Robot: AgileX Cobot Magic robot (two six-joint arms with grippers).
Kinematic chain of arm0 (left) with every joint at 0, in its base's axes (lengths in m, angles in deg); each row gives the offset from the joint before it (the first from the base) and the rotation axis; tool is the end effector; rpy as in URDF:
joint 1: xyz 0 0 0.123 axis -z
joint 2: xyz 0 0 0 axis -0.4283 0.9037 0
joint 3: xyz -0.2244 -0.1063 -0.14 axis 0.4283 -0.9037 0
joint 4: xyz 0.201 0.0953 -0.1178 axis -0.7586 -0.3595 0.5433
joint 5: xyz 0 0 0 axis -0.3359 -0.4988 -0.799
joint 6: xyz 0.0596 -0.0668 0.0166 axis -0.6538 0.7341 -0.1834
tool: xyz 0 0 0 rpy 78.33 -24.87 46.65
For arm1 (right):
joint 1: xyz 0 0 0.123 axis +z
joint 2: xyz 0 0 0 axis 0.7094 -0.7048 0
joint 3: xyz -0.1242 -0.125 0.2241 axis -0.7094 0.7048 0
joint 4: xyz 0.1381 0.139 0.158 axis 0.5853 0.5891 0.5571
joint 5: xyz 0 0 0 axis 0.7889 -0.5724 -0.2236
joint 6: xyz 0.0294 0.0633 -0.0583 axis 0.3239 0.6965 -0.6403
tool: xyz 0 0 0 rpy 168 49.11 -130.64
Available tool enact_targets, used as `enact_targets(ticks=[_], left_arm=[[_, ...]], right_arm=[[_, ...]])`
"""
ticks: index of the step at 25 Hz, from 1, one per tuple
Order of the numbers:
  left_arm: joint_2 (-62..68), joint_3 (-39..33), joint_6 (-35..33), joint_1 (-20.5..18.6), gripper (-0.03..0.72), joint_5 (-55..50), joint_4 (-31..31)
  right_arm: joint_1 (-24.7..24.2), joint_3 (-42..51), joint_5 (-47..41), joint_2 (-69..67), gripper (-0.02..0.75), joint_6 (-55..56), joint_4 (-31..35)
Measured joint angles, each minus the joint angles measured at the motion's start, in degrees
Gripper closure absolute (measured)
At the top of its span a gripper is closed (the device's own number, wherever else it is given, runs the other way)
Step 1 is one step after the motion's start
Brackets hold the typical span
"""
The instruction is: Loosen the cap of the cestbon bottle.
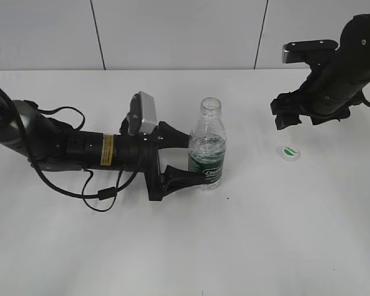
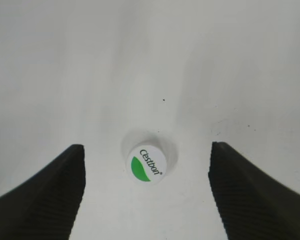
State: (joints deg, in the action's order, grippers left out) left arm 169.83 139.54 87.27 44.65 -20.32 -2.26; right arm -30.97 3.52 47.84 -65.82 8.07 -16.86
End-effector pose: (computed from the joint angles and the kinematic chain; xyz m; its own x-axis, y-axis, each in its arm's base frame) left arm 0.3434 -0.2022 0.0623 -0.0236 0.3103 -0.9503 0.9927 0.1200 0.0145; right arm 0.3779 0.0948 0.1665 -0.8691 -0.2156 -0.4452 -0.2373 0.9714 -0.0071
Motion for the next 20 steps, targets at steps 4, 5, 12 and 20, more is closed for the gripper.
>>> enact_targets(ticks=[4,5,12,20], left_arm=[[-1.54,0.0,2.43,-2.12,0.112,0.08,-5.15],[-1.93,0.0,3.27,-2.68,0.112,0.08,-5.93],[-4.1,0.0,5.19,-7.42,0.113,-0.51,-11.59],[-13.98,0.0,12.02,-8.49,0.142,-16.78,-11.95]], right_arm=[[0.0,0.0,-0.11,1.23,0.151,0.0,-0.02],[0.0,0.0,-0.13,1.58,0.151,0.0,-0.02],[0.0,0.0,-1.01,3.86,0.151,-0.14,-0.02],[0.0,0.0,-1.41,5.38,0.151,-0.25,-2.01]])
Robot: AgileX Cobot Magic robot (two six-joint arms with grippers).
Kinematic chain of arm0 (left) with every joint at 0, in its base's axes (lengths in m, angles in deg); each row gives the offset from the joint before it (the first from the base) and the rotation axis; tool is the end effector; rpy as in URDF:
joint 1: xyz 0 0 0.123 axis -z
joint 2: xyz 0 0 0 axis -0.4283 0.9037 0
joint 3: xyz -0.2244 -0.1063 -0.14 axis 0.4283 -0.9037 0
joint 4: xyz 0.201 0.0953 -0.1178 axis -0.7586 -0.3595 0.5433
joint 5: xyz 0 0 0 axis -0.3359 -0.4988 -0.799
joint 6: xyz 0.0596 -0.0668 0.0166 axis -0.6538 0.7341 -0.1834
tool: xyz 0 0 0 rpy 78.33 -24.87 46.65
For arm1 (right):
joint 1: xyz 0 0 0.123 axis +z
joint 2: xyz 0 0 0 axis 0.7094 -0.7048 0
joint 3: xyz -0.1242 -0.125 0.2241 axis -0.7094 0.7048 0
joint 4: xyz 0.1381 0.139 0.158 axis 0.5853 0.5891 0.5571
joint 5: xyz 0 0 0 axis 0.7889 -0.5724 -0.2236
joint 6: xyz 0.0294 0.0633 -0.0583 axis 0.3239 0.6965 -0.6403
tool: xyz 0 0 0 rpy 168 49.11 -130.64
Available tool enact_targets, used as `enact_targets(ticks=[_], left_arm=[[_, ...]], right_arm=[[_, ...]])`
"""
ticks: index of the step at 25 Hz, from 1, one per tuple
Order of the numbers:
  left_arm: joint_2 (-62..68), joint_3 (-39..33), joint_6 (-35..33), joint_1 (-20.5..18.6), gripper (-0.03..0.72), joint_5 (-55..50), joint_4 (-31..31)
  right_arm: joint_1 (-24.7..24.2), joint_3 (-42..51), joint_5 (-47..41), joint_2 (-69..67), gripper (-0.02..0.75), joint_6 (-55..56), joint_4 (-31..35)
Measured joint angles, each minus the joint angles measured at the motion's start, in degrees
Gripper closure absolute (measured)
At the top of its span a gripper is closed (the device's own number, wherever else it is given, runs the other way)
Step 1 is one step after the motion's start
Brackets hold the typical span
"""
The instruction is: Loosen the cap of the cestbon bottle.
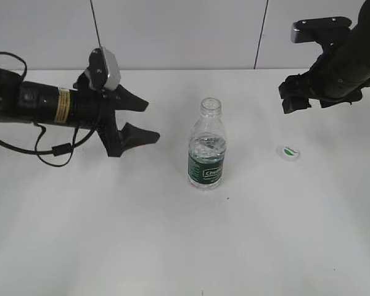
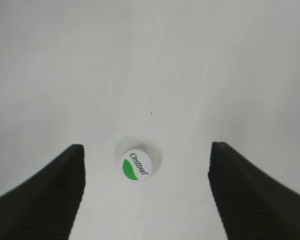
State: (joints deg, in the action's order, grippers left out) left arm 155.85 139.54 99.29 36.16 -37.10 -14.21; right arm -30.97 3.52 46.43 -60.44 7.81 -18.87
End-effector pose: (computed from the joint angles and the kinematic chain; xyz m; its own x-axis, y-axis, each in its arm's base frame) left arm 0.3756 -0.1372 0.1309 -0.0331 0.5267 -0.8494 0.9353 0.3159 0.1594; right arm 0.3709 0.0913 0.2017 -0.8283 -0.2412 -0.5056 -0.2570 0.9656 -0.0394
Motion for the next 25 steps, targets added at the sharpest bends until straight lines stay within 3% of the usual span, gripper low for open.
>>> enact_targets(ticks=[7,15,23,25], left_arm=[[-10.14,0.0,8.2,0.0,0.201,-17.51,0.36],[-17.6,0.0,20.37,0.05,0.224,-36.27,0.75],[-21.21,-0.05,21.44,0.05,0.225,-56.16,3.23],[-21.27,-0.05,18.58,0.05,0.225,-61.3,4.78]], right_arm=[[-0.38,-1.03,-2.51,4.12,0.151,0.12,-4.62],[-3.95,-9.06,-14.18,5.28,0.151,0.37,-7.07],[-4.66,-16.11,-24.09,5.39,0.151,0.45,-10.98],[-4.66,-17.25,-25.78,5.39,0.151,0.57,-12.28]])
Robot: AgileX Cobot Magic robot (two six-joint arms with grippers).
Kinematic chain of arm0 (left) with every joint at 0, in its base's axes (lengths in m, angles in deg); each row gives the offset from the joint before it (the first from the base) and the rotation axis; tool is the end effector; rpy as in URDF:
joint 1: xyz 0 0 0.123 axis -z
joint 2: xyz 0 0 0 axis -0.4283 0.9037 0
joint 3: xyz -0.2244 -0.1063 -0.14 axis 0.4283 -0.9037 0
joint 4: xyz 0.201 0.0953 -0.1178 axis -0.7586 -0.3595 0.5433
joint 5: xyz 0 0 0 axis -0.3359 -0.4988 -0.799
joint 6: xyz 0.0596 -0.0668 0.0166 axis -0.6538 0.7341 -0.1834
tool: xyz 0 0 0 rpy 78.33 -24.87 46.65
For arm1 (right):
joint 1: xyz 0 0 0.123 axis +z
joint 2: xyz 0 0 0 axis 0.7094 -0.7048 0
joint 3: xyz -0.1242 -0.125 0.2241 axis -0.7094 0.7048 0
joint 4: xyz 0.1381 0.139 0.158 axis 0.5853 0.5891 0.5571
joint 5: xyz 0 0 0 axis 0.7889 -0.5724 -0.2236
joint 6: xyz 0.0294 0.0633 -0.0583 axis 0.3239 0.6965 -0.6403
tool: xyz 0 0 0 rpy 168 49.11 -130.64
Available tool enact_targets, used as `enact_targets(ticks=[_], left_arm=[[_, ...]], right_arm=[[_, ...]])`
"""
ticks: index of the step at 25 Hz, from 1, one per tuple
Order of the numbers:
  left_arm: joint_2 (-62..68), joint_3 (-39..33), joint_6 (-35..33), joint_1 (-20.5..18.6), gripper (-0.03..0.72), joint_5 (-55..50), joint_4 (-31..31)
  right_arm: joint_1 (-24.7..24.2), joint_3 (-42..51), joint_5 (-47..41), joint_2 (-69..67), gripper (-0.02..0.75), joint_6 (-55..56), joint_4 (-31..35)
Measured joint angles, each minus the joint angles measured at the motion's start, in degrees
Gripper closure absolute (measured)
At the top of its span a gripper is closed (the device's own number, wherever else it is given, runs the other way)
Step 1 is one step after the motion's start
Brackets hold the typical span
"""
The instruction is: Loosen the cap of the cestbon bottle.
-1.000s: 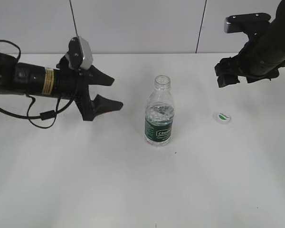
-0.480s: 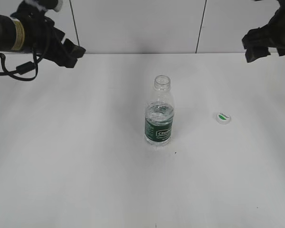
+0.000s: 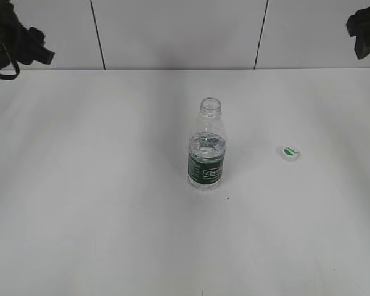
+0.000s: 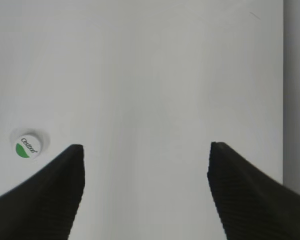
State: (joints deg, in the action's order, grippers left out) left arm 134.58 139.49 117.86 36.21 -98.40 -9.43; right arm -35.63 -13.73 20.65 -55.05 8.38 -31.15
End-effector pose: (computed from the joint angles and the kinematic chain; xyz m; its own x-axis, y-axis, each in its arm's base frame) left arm 0.3797 -0.0473 0.2554 -0.4736 0.4943 -0.7289 0.1592 0.8621 0.4811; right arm 0.3742 0.0427 0.3069 -0.8539 -0.2700 -0.4449 -0.1696 0.9526 -0.2527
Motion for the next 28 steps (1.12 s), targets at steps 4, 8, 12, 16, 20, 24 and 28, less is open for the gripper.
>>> enact_targets(ticks=[4,8,12,16,20,24,28], left_arm=[[0.01,0.0,-13.34,0.0,0.225,-8.42,7.73],[-0.06,0.0,-24.35,0.0,0.225,-13.19,20.08],[-1.12,0.0,-39.34,0.0,0.224,-15.64,40.54],[-2.5,0.0,-47.84,0.0,0.224,-21.05,51.98],[-3.17,0.0,-54.71,-0.71,0.216,-28.68,61.49],[-3.35,0.0,-57.99,-2.76,0.195,-34.55,69.89],[-3.4,0.0,-58.72,-3.52,0.192,-39.46,72.27]], right_arm=[[-0.04,-0.5,-3.38,0.03,0.151,1.31,-2.44],[-0.51,-0.5,-5.81,0.03,0.151,2.32,-3.01],[-0.76,-0.61,-8.71,0.03,0.151,2.45,-2.96],[-3.02,-0.61,-12.44,0.03,0.151,0.13,2.47],[-7.75,-0.61,-14.06,0.03,0.151,-3.7,10.61],[-9.85,-0.61,-14.32,0.95,0.151,-7.25,14.65],[-9.91,-0.61,-14.37,3.77,0.151,-10.29,17.43]])
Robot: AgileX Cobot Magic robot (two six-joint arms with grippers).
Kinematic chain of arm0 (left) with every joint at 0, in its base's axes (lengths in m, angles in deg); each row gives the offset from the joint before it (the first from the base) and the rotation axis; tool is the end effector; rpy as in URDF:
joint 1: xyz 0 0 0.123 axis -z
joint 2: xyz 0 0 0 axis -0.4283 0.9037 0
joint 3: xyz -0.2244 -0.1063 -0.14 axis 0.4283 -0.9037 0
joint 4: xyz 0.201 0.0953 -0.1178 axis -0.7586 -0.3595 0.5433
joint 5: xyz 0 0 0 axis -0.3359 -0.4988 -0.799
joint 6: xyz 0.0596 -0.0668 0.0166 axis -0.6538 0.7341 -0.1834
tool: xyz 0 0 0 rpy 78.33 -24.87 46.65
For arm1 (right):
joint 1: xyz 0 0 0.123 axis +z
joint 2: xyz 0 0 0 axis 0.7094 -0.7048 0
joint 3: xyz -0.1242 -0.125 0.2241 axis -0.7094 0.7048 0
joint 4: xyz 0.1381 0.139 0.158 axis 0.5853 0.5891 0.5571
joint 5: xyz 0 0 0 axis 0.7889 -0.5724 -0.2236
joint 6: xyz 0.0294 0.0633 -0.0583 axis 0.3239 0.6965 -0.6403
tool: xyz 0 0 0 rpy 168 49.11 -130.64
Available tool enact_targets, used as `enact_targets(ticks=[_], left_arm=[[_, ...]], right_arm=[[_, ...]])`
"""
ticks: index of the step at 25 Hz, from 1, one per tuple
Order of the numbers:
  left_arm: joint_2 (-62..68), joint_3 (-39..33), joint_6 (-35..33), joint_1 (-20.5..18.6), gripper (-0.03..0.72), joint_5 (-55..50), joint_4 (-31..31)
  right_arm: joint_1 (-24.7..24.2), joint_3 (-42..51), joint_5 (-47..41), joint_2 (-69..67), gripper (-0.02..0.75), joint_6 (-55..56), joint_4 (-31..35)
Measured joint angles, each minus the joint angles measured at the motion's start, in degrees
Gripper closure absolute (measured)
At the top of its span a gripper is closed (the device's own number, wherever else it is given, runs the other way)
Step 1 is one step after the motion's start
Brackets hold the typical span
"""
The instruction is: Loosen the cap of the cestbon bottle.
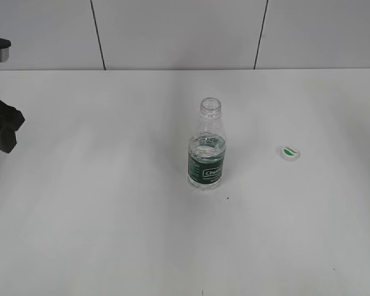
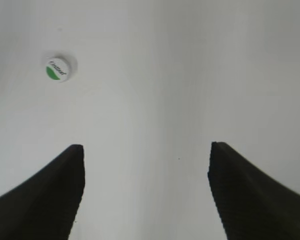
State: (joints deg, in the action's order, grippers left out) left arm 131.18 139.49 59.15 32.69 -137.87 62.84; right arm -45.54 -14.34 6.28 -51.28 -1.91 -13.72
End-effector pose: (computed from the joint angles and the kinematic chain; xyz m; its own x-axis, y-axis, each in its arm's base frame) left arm 0.3102 -0.0277 0.2288 -0.9557 0.2466 -0.1608 0.2229 0.9629 0.1520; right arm 0.3431 0.0007 0.3224 -0.9452 -0.1327 -0.2983 -0.1354 0.9907 -0.0118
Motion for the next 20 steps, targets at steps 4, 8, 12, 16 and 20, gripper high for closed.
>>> enact_targets(ticks=[4,8,12,16,20], left_arm=[[-0.83,0.0,-0.48,0.0,0.19,-4.75,0.84],[-3.39,0.0,-0.59,0.0,0.19,-7.77,3.54],[-6.43,0.0,-0.59,0.0,0.188,-10.82,4.98],[-9.84,0.0,-0.64,0.0,0.188,-12.0,6.15],[-12.93,-0.57,-0.64,0.0,0.188,-12.1,8.41]], right_arm=[[0.0,0.53,0.01,2.81,0.151,-2.38,4.25],[-0.01,3.87,0.01,7.15,0.151,-2.9,6.99],[-0.06,9.18,-0.04,12.73,0.151,-4.08,7.44],[-0.08,14.96,-0.04,18.45,0.151,-4.71,7.61],[-0.08,20.88,-0.1,23.57,0.151,-4.94,7.67]])
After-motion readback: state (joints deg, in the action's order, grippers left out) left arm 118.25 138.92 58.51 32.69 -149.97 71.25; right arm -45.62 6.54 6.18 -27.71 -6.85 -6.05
